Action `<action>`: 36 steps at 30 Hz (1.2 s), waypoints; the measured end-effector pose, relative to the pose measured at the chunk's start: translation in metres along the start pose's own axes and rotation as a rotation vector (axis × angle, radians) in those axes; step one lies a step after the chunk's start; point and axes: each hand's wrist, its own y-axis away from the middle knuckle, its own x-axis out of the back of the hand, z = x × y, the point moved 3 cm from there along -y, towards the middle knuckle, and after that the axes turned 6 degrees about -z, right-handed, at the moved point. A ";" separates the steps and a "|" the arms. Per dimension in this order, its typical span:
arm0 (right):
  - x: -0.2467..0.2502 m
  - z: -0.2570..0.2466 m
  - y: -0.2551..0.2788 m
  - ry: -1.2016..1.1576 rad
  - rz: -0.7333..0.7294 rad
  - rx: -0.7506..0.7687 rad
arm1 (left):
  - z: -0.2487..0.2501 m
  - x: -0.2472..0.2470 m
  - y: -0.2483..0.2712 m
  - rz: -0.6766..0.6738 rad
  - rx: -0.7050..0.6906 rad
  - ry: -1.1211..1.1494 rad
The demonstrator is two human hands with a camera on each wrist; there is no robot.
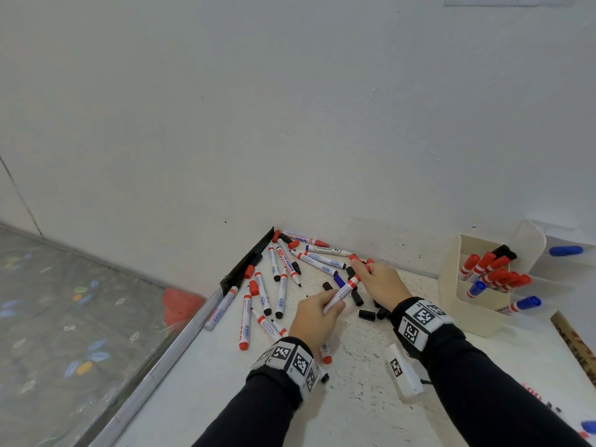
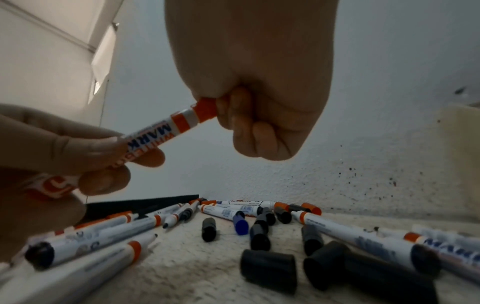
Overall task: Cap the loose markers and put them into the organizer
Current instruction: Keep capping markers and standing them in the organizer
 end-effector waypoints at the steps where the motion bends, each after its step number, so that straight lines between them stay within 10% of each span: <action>1: -0.001 -0.001 0.000 -0.019 0.004 -0.007 | 0.001 -0.001 0.001 -0.020 -0.012 0.024; 9: 0.001 -0.032 0.004 -0.167 -0.127 0.133 | 0.010 0.000 0.006 -0.162 0.113 0.537; 14: 0.030 -0.029 0.011 -0.115 -0.072 0.135 | 0.006 0.001 0.003 -0.035 0.039 0.195; 21: 0.143 0.029 0.025 -0.043 0.395 -0.066 | -0.016 0.002 0.002 -0.139 0.313 -0.466; 36: 0.180 0.065 0.046 0.263 0.481 -0.279 | -0.008 0.007 0.002 0.071 0.243 -0.116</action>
